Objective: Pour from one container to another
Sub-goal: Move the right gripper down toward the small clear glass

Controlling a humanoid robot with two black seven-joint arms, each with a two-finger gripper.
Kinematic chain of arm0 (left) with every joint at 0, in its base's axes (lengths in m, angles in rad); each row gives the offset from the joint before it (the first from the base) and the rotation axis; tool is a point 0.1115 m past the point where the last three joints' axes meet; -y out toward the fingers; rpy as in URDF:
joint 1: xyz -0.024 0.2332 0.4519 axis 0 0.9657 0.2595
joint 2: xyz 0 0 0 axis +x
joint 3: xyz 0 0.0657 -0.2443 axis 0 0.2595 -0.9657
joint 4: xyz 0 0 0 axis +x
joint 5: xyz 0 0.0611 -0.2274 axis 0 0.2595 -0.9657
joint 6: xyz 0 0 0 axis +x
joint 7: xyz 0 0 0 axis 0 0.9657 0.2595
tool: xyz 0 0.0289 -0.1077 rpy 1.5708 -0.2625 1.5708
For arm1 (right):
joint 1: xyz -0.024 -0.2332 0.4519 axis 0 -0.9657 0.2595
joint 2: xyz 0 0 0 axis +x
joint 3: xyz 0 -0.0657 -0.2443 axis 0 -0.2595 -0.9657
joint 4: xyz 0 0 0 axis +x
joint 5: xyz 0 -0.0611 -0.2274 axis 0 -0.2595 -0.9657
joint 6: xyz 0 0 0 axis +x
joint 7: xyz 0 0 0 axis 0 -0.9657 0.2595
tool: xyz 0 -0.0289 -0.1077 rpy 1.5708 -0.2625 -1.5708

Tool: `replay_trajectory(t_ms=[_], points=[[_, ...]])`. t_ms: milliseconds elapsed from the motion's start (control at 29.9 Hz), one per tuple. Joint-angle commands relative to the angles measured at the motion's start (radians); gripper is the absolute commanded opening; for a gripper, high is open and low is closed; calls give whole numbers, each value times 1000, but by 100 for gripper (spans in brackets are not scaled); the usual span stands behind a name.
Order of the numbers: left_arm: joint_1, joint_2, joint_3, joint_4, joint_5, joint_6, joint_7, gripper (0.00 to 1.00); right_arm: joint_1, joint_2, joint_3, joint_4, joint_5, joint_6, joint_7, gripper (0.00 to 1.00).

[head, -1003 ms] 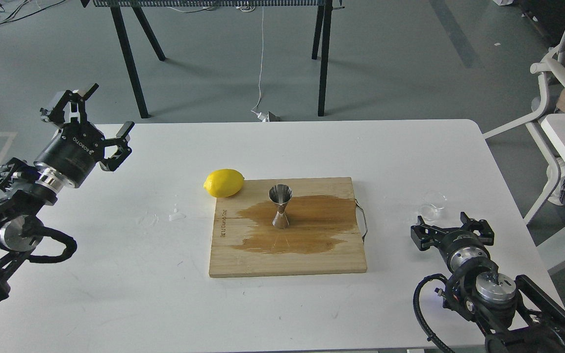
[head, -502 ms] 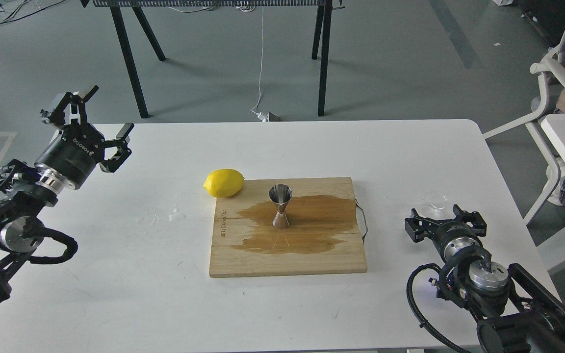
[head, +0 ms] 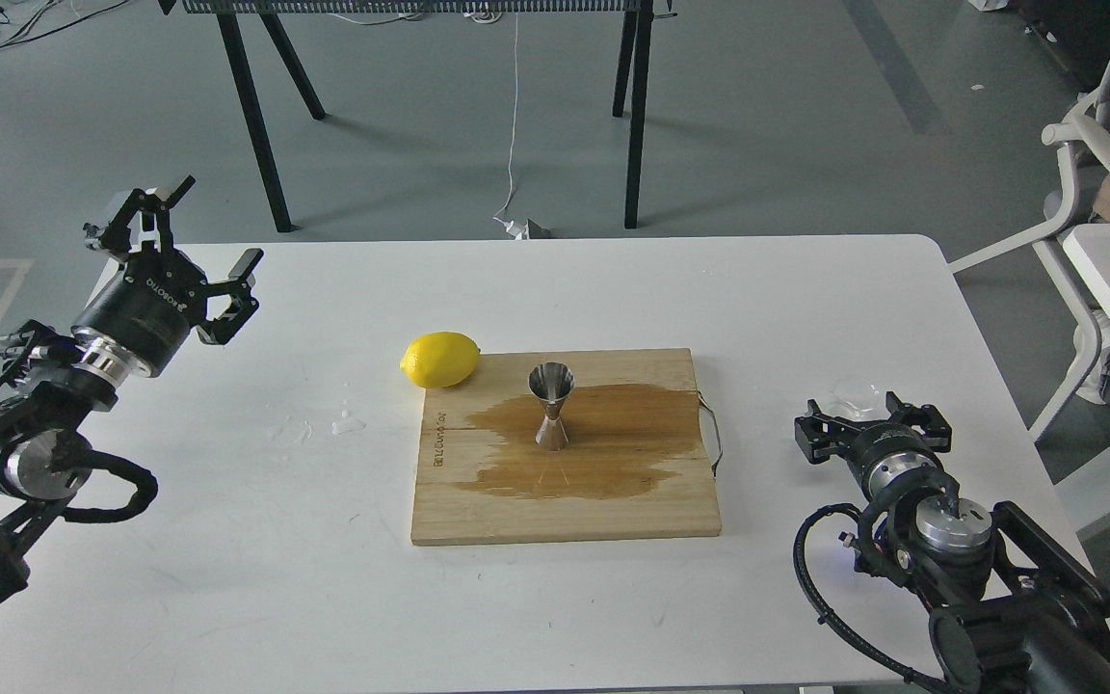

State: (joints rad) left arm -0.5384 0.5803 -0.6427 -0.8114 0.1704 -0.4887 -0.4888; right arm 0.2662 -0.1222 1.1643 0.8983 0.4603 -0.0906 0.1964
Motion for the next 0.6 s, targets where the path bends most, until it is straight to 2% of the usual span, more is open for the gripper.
replay_trajectory(t_ms=[0, 569], points=[[0, 0, 0, 1, 0, 0, 0, 99, 14, 1, -2, -12, 0, 2, -2, 88], [2, 1, -2, 4, 0, 0, 0, 99, 24, 18, -5, -32, -6, 14, -12, 70]])
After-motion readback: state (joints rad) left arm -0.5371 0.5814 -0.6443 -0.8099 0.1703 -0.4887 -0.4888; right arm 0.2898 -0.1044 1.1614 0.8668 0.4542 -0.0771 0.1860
